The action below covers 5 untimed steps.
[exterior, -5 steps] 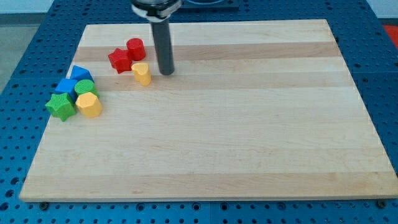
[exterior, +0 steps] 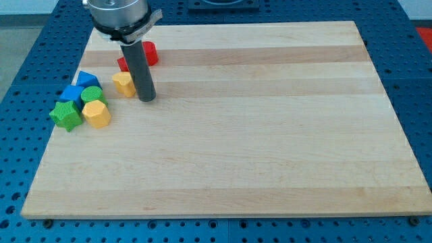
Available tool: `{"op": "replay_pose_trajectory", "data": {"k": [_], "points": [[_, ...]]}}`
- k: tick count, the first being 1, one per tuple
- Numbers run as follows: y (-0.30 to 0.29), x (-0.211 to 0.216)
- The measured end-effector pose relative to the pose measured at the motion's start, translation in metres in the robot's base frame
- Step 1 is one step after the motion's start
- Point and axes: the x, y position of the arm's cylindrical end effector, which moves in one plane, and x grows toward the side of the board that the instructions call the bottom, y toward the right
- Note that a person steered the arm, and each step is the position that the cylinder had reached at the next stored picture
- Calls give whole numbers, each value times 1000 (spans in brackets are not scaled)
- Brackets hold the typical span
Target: Move the yellow heart between the red star and green circle
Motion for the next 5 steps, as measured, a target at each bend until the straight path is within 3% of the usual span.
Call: {"op": "replay_pose_trajectory", "data": {"k": [5], "points": [[-25,-5]]}}
